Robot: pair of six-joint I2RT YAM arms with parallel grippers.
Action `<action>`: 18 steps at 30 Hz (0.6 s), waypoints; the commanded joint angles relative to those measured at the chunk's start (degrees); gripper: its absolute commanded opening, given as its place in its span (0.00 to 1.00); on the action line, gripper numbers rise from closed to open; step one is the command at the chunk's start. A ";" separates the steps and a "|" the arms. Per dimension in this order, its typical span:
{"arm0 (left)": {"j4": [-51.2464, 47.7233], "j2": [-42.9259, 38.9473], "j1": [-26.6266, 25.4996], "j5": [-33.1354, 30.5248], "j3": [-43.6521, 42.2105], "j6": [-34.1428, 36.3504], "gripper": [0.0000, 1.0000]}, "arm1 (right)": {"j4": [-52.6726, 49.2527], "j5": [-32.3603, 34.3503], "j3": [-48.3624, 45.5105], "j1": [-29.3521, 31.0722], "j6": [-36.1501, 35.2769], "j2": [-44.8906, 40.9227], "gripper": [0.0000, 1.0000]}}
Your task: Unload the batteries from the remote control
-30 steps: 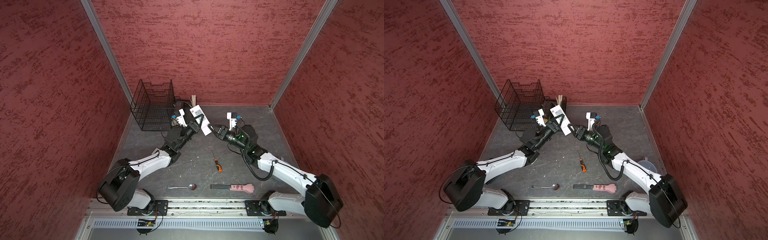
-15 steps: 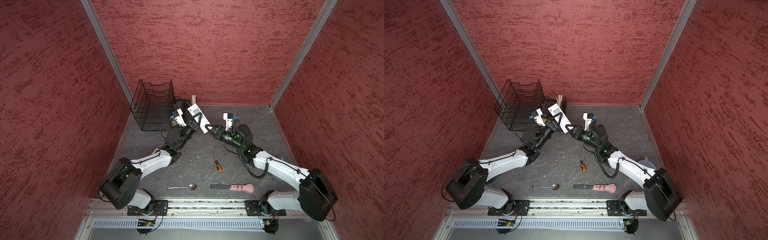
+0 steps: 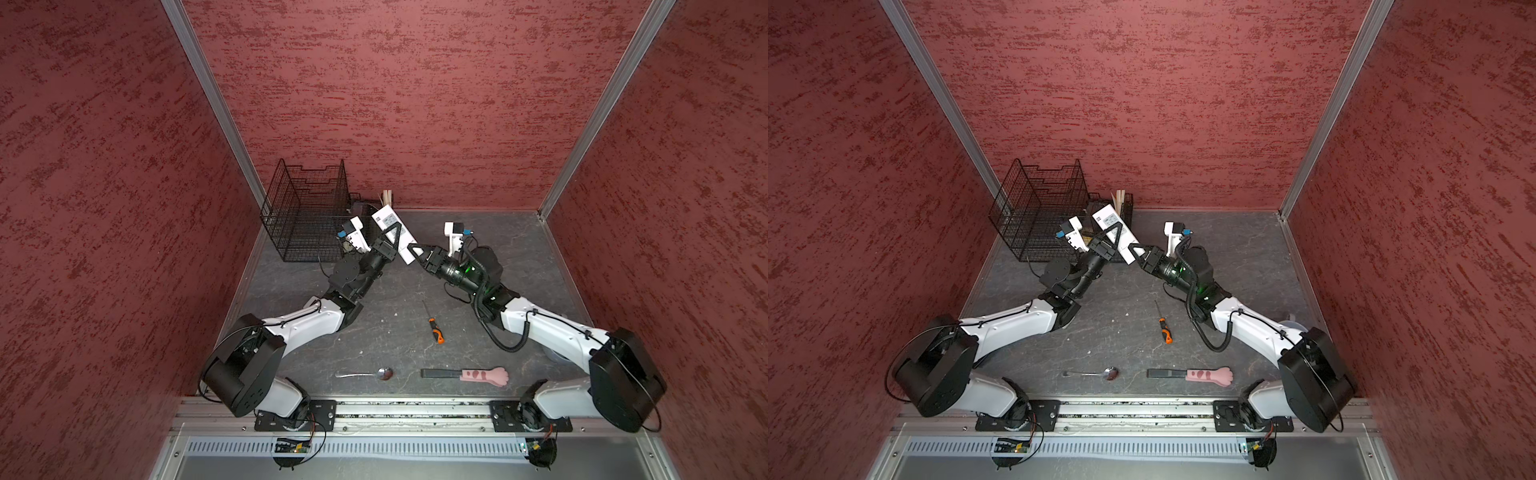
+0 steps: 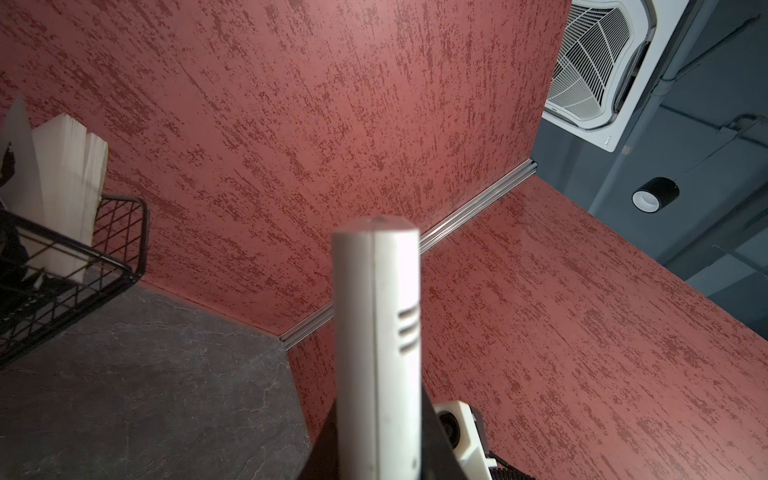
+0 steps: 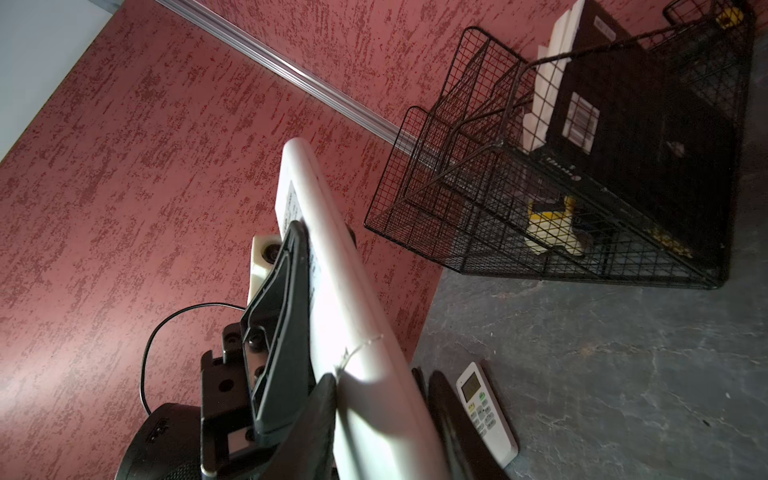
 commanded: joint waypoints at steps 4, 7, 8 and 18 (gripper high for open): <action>3.83 0.87 -0.46 1.02 0.36 -0.35 0.00 | 2.41 -1.47 2.20 1.36 2.19 1.84 0.31; 3.93 0.56 -0.38 1.02 0.39 -0.33 0.00 | 2.55 -1.30 1.48 1.54 2.28 1.71 0.25; 3.86 0.48 -0.33 1.02 0.37 -0.37 0.00 | 2.46 -1.36 1.14 1.58 2.24 1.62 0.25; 4.63 0.21 0.96 1.46 0.12 -3.17 0.00 | 2.29 -1.21 -0.76 1.61 2.04 0.61 0.36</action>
